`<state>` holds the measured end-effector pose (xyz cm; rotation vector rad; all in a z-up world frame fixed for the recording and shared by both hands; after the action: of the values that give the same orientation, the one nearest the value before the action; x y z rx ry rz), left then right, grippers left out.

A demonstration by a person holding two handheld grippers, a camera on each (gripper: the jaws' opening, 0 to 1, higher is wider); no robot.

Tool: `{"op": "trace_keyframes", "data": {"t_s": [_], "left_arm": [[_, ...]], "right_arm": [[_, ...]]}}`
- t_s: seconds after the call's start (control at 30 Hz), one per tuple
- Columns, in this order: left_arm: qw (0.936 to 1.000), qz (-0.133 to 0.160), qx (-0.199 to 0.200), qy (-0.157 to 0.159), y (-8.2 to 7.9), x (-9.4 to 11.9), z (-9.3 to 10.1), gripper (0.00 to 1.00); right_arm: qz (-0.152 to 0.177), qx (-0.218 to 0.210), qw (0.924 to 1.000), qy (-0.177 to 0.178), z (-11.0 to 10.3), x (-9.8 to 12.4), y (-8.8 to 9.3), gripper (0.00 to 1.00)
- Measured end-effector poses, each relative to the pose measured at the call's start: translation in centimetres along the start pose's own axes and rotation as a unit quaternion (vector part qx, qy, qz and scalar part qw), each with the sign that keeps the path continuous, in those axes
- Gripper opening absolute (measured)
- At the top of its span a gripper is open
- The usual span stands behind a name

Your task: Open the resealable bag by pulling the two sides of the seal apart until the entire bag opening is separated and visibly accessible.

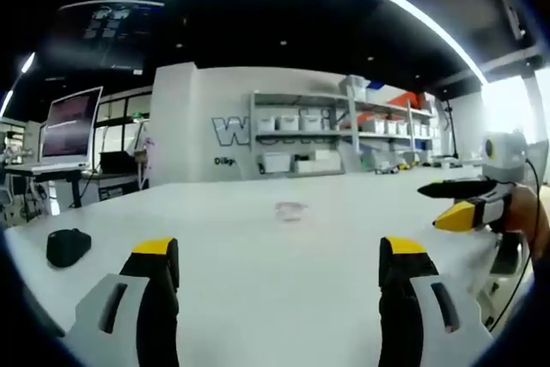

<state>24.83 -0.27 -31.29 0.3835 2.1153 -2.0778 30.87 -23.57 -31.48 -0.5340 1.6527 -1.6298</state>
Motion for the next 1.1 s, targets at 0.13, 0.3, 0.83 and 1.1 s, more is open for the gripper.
{"op": "trace_keyframes", "data": {"t_s": [0.13,0.3,0.83,1.1], "left_arm": [[1.0,-0.005,-0.004,0.002,0.05,-0.1,0.07,0.96],[1.0,-0.003,-0.002,0.005,0.02,-0.28,0.18,0.96],[0.9999,-0.001,-0.004,0.011,-0.04,-0.47,0.39,0.96],[0.9999,0.0,-0.003,0.014,-0.12,-0.47,0.52,0.93]], "right_arm": [[0.004,-0.006,1.0,0.003,0.19,0.1,-0.13,0.89],[0.003,-0.012,0.9999,0.007,0.31,0.18,-0.11,0.89],[0.002,-0.012,0.9999,0.004,0.22,0.24,-0.08,0.87],[0.002,-0.012,0.9999,-0.002,0.01,0.25,-0.11,0.83]]}}
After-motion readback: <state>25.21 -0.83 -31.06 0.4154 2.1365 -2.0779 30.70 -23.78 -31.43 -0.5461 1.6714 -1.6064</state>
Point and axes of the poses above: the point that each gripper's makers call its tool centre point, and the gripper's own axes: x roughly backward along the fingers, z roughly to its right, y roughly out of its underside, the point moved 4 cm from there along x, roughly backward along the fingers, and after that the axes turned 15 degrees about z, right-handed, at the moved point
